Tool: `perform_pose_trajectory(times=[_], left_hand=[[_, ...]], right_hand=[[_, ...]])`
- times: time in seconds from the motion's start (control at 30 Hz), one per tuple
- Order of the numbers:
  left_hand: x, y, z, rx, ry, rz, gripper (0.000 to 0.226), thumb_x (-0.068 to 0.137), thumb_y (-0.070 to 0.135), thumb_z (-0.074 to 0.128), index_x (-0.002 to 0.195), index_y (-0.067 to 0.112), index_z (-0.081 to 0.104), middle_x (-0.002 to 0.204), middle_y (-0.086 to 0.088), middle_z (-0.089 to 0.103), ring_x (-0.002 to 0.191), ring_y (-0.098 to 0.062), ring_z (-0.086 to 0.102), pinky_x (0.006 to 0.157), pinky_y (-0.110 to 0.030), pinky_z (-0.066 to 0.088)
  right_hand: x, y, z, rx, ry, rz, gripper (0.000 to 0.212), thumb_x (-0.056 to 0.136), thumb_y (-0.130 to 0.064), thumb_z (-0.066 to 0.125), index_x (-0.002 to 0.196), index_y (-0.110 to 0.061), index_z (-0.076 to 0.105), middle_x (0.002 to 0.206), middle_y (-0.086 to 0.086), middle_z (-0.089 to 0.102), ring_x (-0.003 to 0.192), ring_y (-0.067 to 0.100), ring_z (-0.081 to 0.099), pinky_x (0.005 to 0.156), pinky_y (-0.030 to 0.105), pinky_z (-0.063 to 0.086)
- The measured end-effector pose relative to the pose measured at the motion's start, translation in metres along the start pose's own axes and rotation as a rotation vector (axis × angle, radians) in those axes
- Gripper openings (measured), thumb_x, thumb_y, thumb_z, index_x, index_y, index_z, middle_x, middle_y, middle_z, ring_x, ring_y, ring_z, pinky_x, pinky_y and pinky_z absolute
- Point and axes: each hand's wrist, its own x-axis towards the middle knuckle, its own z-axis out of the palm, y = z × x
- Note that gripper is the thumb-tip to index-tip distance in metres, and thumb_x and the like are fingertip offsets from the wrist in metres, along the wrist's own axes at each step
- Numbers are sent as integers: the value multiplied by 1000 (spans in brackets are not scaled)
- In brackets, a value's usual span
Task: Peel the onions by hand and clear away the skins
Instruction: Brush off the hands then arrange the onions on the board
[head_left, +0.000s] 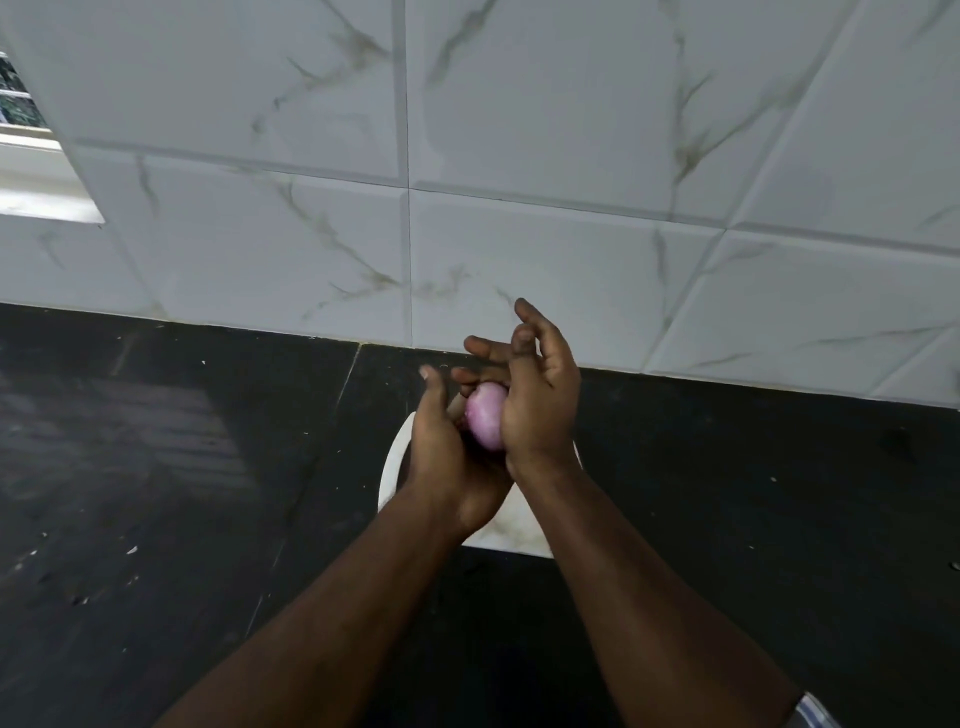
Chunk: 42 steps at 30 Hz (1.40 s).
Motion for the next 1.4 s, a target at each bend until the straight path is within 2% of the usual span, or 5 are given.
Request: perform_pose_trajectory(times=[0.33,0.67,0.83,1.03,1.4], left_hand=[[10,6,-11,657,-42,231,51,107,29,44,156,28,30,137,3,62,124,-18,63,107,-48,48],[20,-18,-18,968,33,290,53,106,26,47,155,34,30,154,5,47,130,-11,55,110,-39,46],[40,-25,-31,1033,120,243,54,103,14,47,154,26,33,99,-8,71,60,-2,63,47,-22,49],[74,-19,-52,1115,170,220,60,104,53,35,158,31,24,159,0,39,144,-18,39,120,-45,31],[100,10,-79,1378,357,481,42,101,24,55,143,27,49,123,10,62,109,-13,62,90,-38,57]], right_hand=[[5,29,-24,-379,-173,191,67,96,-62,37,151,-55,0,166,-4,16,151,16,23,120,39,26],[36,19,-26,-395,82,333,67,100,-63,30,154,-23,27,153,5,43,138,23,44,102,32,35],[19,29,-10,-346,-33,279,55,101,-55,39,146,-23,41,145,-1,52,131,16,49,103,29,36],[27,57,-69,-552,-131,471,49,92,-46,62,136,-26,52,122,-7,66,105,16,66,92,36,54],[40,123,-104,-381,-50,744,31,93,-18,69,122,-10,60,103,19,70,76,28,68,66,33,61]])
